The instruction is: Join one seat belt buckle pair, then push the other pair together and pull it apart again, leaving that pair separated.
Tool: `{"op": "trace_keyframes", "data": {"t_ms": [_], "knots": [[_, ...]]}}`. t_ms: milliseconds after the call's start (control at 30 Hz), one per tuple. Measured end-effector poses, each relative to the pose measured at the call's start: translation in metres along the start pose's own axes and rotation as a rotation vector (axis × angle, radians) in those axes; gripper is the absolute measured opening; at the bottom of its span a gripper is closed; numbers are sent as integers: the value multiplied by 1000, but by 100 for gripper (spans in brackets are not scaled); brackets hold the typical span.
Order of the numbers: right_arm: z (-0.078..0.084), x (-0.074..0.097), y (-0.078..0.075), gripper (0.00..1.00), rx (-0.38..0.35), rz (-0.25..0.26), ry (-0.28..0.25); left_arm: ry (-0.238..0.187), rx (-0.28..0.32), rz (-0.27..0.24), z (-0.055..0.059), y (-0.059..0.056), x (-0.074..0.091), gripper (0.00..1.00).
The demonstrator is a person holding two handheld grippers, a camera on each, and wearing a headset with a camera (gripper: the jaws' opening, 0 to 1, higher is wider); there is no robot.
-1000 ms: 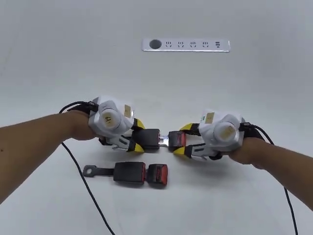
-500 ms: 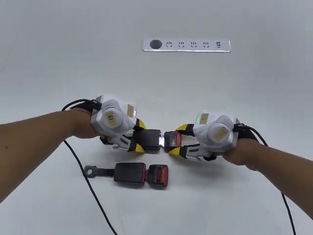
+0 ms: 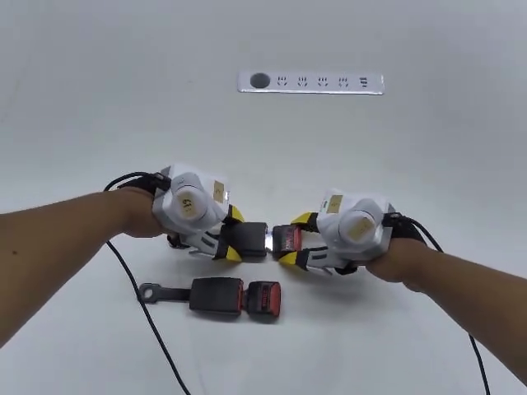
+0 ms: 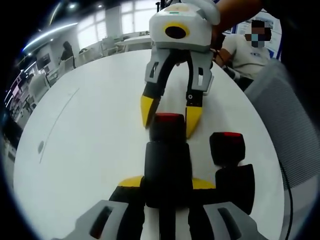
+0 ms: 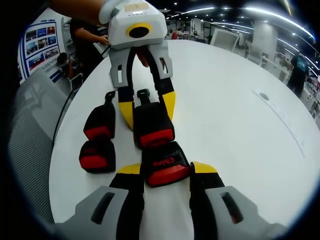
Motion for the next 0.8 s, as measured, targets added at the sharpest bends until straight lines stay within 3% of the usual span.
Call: {"op": "trace_keyframes", "data": {"t_ms": [800], "knots": [[1,6,-3,34,29,-10,24,13,-11,1,4,-1,-1,34]]}}
Point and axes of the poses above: the centre of the closed fingertips' face, and the gripper's own axes: x roughly backward along the fingers, y roughly to its left, z roughly out of its underside, the point moved 3 cm from there along x, roughly backward along the fingers, and after that the axes turned 13 degrees about -y, right-handed, at the moved point
